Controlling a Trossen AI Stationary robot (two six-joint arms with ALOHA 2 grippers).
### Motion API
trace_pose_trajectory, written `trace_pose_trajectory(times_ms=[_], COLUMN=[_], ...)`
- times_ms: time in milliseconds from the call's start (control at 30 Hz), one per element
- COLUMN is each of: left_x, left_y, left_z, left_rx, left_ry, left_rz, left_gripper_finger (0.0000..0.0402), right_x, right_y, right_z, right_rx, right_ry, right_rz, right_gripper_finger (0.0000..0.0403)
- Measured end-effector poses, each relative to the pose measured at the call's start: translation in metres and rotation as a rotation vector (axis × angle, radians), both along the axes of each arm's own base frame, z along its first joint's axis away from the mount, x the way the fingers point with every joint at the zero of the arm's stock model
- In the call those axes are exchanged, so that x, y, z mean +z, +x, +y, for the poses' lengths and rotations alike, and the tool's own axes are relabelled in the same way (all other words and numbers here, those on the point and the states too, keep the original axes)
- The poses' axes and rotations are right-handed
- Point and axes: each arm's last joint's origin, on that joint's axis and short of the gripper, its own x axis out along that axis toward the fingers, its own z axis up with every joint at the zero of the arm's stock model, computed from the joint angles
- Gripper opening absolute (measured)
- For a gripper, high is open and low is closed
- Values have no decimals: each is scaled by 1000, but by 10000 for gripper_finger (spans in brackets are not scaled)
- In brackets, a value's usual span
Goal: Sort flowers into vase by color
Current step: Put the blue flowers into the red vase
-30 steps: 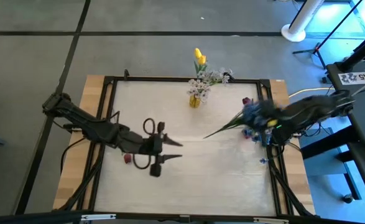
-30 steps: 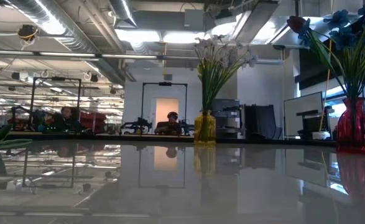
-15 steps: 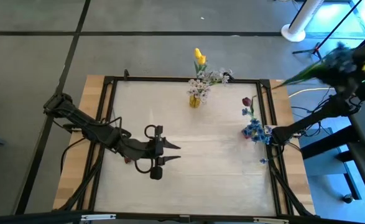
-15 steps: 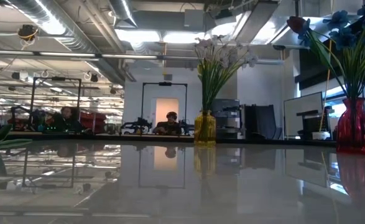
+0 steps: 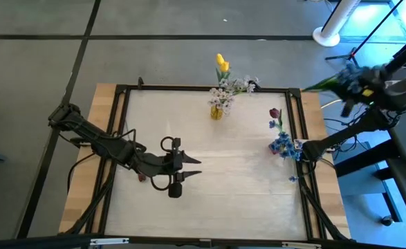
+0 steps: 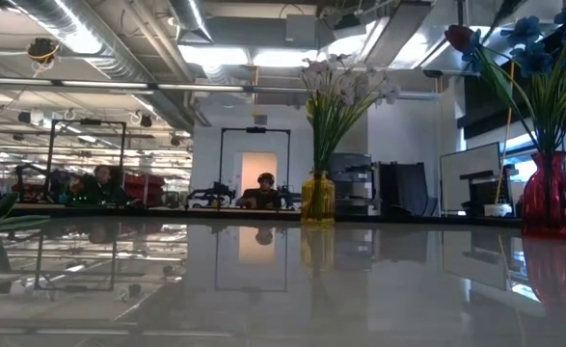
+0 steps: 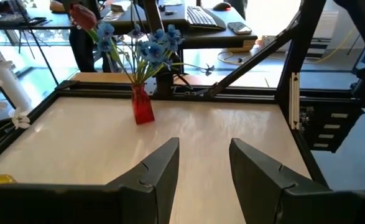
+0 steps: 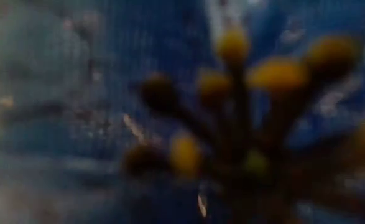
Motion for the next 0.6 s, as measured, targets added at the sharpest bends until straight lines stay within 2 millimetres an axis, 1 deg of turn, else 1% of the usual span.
trace_pose_trajectory(times_ms=[167,267,433,600], left_x=[0,1,1,0], left_y=[0,0,0,0], left_z=[0,0,0,0], left_rx=[0,0,7,11], left_ry=[-2,-4,-26,-44], left_rz=[-4,-6,-8,-10], left_gripper_finger=[137,137,137,137], right_x=[-28,-34,-29,-23], right_y=[23,28,22,2], right_z=[14,17,17,12], right_rx=[122,140,245,392], right_ry=[61,59,67,110], right_rz=[165,205,214,174], right_gripper_finger=[5,5,5,5])
